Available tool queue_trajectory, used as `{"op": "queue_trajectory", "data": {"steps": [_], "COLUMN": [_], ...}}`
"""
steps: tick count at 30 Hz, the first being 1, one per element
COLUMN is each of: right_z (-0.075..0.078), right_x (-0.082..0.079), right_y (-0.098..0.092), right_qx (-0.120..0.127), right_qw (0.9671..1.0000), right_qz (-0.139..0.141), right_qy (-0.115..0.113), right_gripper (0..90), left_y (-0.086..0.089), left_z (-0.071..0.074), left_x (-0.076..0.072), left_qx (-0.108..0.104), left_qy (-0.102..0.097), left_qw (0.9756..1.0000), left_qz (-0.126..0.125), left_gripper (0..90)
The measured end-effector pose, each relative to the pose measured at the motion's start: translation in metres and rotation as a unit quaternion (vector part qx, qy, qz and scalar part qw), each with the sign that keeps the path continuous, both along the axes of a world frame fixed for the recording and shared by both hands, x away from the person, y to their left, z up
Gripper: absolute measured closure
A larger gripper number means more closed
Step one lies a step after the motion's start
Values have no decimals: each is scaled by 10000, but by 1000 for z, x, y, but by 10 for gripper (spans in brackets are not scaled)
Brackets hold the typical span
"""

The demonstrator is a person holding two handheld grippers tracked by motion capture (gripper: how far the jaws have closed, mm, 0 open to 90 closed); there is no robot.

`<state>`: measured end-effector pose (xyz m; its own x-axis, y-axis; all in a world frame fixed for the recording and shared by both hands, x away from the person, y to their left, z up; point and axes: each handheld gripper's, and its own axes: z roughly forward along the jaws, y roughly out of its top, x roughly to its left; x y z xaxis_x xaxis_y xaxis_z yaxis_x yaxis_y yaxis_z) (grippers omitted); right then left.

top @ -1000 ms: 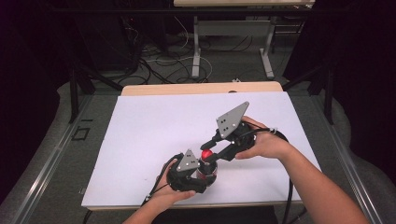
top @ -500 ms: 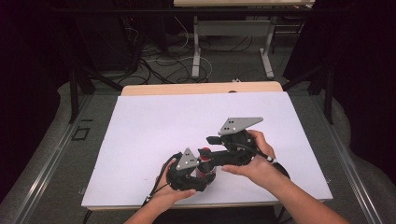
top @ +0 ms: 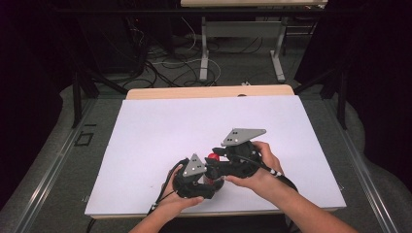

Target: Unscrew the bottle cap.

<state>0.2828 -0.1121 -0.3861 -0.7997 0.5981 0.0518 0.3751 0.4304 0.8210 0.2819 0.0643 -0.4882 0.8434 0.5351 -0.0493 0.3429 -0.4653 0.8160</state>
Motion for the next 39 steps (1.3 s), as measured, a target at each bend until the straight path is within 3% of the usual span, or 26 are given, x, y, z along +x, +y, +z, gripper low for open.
{"op": "queue_trajectory", "data": {"steps": [2, 3, 6, 7, 8, 9, 10, 11, 13, 15, 21, 22, 23, 24, 25, 27, 29, 30, 31, 33, 34, 35, 36, 37, 38, 39], "right_z": [0, 1, 1, 1, 2, 2, 2, 3, 4, 5, 5, 5, 5, 4, 4, 4, 4, 4, 6, 9, 9, 12, 12, 13, 15, 15], "right_x": [2, 3, 19, 19, 28, 32, 32, 39, 46, 53, 68, 70, 70, 71, 73, 73, 70, 70, 68, 65, 65, 57, 57, 53, 44, 39], "right_y": [-1, -2, -7, -7, -11, -12, -12, -14, -14, -15, -15, -15, -15, -15, -15, -15, -15, -15, -16, -18, -18, -20, -20, -20, -19, -18], "right_qx": [-10, -51, -151, -151, -176, -137, -137, -122, -150, -168, -214, -197, -197, -209, -217, -231, -208, -208, -123, 4, 4, 95, 95, 77, 43, 49], "right_qw": [10000, 9997, 9944, 9944, 9880, 9856, 9856, 9784, 9708, 9592, 9274, 9248, 9248, 9199, 9172, 9155, 9236, 9236, 9360, 9510, 9510, 9612, 9612, 9652, 9728, 9781], "right_qz": [86, 240, 1044, 1044, 1534, 1686, 1686, 2062, 2394, 2823, 3733, 3799, 3799, 3915, 3976, 4013, 3827, 3827, 3515, 3091, 3091, 2756, 2756, 2613, 2310, 2073], "right_qy": [-5, 21, 12, 12, 48, 44, 44, 62, 69, 33, -44, -56, -56, -98, -129, -147, -110, -110, -113, -8, -8, -29, -29, -46, -148, -180], "right_gripper": [608, 608, 610, 610, 610, 610, 610, 610, 610, 610, 610, 610, 610, 609, 609, 608, 599, 599, 488, 437, 437, 420, 420, 419, 416, 416], "left_y": [0, 0, 0, 0, 1, 0, 1, 1, 1, 1, 0, 0, 0, 0, 0, 1, 1, 2, 1, 2, 3, 2, 2, 2, 2, 2], "left_z": [0, 0, -1, -1, 0, -1, 0, 0, 0, 1, 0, 0, 0, 0, 0, 0, 1, 1, 0, 1, 1, 1, 1, 1, 1, 1], "left_x": [0, 0, 0, 1, 0, 0, 1, 1, 1, 0, 0, 0, -1, -1, 0, 0, 0, 1, 0, 0, 1, 1, 1, 1, 1, 1], "left_qx": [-30, -16, -43, -38, -1, -60, -53, -42, -51, -23, -27, -30, -36, -16, 10, 27, -24, -48, -85, -76, -48, -34, -34, -31, -27, -26], "left_qy": [0, 47, 30, 38, 94, 46, 65, 45, 17, 33, -44, -31, -19, -21, 7, 23, 50, 64, 2, 29, 80, 48, 48, 42, 39, 41], "left_qw": [10000, 10000, 10000, 10000, 9999, 10000, 10000, 10000, 10000, 9999, 9999, 9999, 9999, 9999, 9998, 9998, 9998, 9998, 9999, 9999, 9999, 10000, 10000, 10000, 10000, 10000], "left_qz": [25, 7, 14, 3, -53, -13, -38, -50, -69, -125, -150, -158, -161, -159, -183, -205, -188, -181, -122, -83, -115, -78, -78, -65, -54, -37], "left_gripper": [294, 294, 294, 294, 294, 294, 294, 294, 294, 294, 294, 294, 294, 294, 294, 294, 294, 294, 294, 294, 294, 294, 294, 294, 294, 294]}}
